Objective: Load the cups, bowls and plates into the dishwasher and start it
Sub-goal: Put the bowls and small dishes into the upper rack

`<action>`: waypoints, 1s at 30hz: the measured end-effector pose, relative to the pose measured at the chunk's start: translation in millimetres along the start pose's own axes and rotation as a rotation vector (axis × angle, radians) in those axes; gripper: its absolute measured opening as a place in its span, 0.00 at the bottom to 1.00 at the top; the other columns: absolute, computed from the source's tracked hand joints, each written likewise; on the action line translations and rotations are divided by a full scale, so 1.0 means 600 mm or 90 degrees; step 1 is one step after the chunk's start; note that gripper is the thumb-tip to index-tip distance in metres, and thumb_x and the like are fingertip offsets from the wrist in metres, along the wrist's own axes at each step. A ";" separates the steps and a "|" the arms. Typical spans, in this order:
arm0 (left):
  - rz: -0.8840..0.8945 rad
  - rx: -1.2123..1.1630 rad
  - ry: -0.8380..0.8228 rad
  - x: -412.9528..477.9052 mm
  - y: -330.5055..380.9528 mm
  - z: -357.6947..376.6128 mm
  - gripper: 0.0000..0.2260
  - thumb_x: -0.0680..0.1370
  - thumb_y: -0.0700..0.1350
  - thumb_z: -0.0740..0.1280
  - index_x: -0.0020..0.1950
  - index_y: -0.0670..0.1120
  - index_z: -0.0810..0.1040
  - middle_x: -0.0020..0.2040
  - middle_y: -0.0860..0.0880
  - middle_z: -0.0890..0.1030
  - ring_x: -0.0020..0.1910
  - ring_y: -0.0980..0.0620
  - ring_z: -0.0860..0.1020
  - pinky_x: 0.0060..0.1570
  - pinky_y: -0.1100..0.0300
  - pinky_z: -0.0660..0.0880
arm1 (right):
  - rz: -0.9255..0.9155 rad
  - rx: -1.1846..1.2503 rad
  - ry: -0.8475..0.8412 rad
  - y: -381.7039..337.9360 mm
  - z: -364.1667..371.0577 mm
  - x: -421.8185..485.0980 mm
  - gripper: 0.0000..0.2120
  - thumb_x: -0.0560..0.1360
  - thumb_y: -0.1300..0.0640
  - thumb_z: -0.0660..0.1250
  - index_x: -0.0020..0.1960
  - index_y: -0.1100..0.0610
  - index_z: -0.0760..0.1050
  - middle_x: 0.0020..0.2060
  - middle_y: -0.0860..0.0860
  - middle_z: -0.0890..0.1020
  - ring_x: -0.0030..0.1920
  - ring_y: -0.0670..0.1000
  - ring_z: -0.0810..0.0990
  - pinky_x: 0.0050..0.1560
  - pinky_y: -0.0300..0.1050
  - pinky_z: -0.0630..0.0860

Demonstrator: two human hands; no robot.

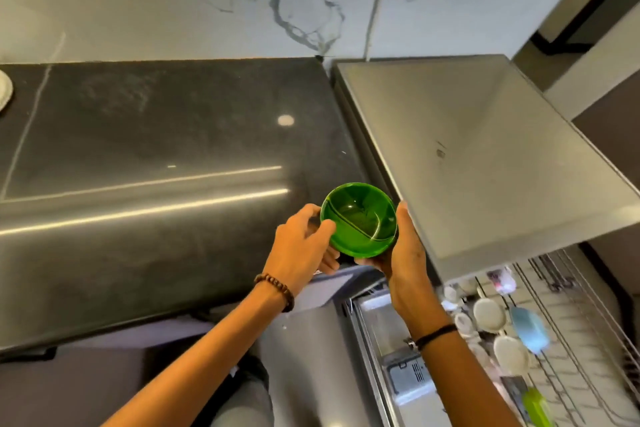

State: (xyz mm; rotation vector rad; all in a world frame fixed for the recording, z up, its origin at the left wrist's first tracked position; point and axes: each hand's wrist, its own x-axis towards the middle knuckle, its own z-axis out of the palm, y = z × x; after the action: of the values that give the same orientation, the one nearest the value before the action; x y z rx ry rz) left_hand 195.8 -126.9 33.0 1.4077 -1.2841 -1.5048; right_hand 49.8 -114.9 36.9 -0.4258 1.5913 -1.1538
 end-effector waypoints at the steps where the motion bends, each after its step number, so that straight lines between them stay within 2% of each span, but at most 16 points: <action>1: 0.002 0.007 -0.014 -0.022 -0.003 0.036 0.04 0.80 0.41 0.62 0.52 0.45 0.75 0.33 0.38 0.82 0.30 0.41 0.81 0.32 0.52 0.81 | 0.011 0.033 0.010 0.008 -0.041 -0.013 0.19 0.81 0.37 0.53 0.50 0.48 0.76 0.50 0.57 0.82 0.43 0.55 0.84 0.33 0.46 0.80; 4: -0.018 0.007 -0.063 -0.074 -0.029 0.140 0.05 0.81 0.42 0.62 0.51 0.42 0.76 0.33 0.39 0.82 0.28 0.44 0.80 0.30 0.56 0.79 | 0.028 0.088 0.049 0.037 -0.160 -0.041 0.19 0.81 0.39 0.54 0.53 0.51 0.77 0.48 0.57 0.83 0.40 0.54 0.83 0.28 0.43 0.79; 6: -0.027 0.002 -0.100 -0.102 -0.049 0.215 0.06 0.81 0.45 0.62 0.51 0.43 0.76 0.33 0.40 0.82 0.28 0.44 0.80 0.31 0.55 0.79 | 0.020 0.109 0.078 0.056 -0.244 -0.057 0.19 0.81 0.40 0.55 0.55 0.51 0.78 0.46 0.56 0.83 0.40 0.54 0.83 0.31 0.45 0.79; 9: -0.046 0.005 -0.160 -0.140 -0.075 0.313 0.08 0.82 0.47 0.61 0.52 0.44 0.76 0.33 0.39 0.82 0.29 0.44 0.81 0.32 0.53 0.80 | 0.029 0.139 0.101 0.083 -0.355 -0.075 0.23 0.81 0.39 0.55 0.60 0.54 0.78 0.51 0.58 0.84 0.43 0.55 0.83 0.33 0.45 0.78; 12: -0.074 0.031 -0.227 -0.165 -0.095 0.404 0.11 0.82 0.48 0.59 0.56 0.43 0.75 0.35 0.39 0.83 0.31 0.44 0.82 0.33 0.54 0.81 | 0.034 0.180 0.115 0.113 -0.456 -0.083 0.24 0.81 0.40 0.54 0.61 0.55 0.79 0.51 0.59 0.84 0.42 0.56 0.82 0.28 0.42 0.76; 15: -0.090 0.077 -0.281 -0.169 -0.124 0.480 0.11 0.83 0.48 0.58 0.59 0.44 0.74 0.36 0.39 0.83 0.30 0.46 0.81 0.30 0.57 0.80 | 0.056 0.244 0.134 0.150 -0.537 -0.083 0.22 0.82 0.40 0.54 0.58 0.52 0.80 0.48 0.55 0.86 0.45 0.58 0.84 0.35 0.46 0.77; 17: -0.096 0.100 -0.319 -0.165 -0.145 0.528 0.09 0.83 0.47 0.58 0.58 0.44 0.73 0.35 0.38 0.82 0.28 0.45 0.80 0.28 0.57 0.79 | 0.080 0.287 0.138 0.175 -0.588 -0.077 0.22 0.81 0.39 0.55 0.60 0.51 0.79 0.51 0.54 0.86 0.48 0.58 0.85 0.39 0.48 0.79; 19: -0.106 0.110 -0.364 -0.158 -0.165 0.567 0.09 0.83 0.47 0.59 0.57 0.42 0.73 0.35 0.37 0.82 0.28 0.44 0.79 0.27 0.57 0.79 | 0.108 0.321 0.121 0.194 -0.632 -0.069 0.23 0.79 0.38 0.55 0.63 0.51 0.78 0.55 0.55 0.84 0.51 0.58 0.84 0.42 0.50 0.80; 22: -0.127 0.115 -0.412 -0.146 -0.191 0.624 0.10 0.82 0.47 0.60 0.55 0.40 0.73 0.34 0.39 0.81 0.27 0.45 0.79 0.26 0.58 0.78 | 0.133 0.382 0.104 0.222 -0.696 -0.054 0.23 0.78 0.38 0.57 0.61 0.52 0.80 0.57 0.58 0.83 0.51 0.58 0.83 0.45 0.51 0.79; 25: -0.132 0.148 -0.434 -0.129 -0.210 0.675 0.10 0.82 0.46 0.61 0.53 0.40 0.74 0.35 0.38 0.82 0.27 0.46 0.79 0.26 0.59 0.78 | 0.140 0.441 0.084 0.242 -0.746 -0.037 0.24 0.78 0.38 0.57 0.63 0.52 0.80 0.61 0.60 0.81 0.57 0.61 0.80 0.51 0.54 0.78; 27: -0.127 0.172 -0.449 -0.113 -0.225 0.709 0.11 0.82 0.47 0.62 0.52 0.39 0.75 0.35 0.37 0.82 0.28 0.45 0.80 0.28 0.57 0.80 | 0.146 0.468 0.073 0.252 -0.777 -0.023 0.26 0.79 0.37 0.57 0.66 0.53 0.78 0.64 0.60 0.79 0.61 0.63 0.78 0.57 0.56 0.77; 30: -0.145 0.196 -0.475 -0.094 -0.243 0.749 0.13 0.81 0.48 0.63 0.50 0.38 0.76 0.34 0.40 0.82 0.28 0.47 0.80 0.30 0.56 0.80 | 0.164 0.504 0.048 0.266 -0.816 -0.003 0.27 0.78 0.35 0.58 0.64 0.53 0.79 0.65 0.61 0.78 0.63 0.64 0.77 0.62 0.58 0.75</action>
State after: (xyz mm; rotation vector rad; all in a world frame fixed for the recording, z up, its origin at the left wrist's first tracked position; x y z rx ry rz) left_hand -214.8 53.2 -127.1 1.2392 -1.9112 -2.1818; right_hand -340.3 184.1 -117.3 0.3335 1.0844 -1.4855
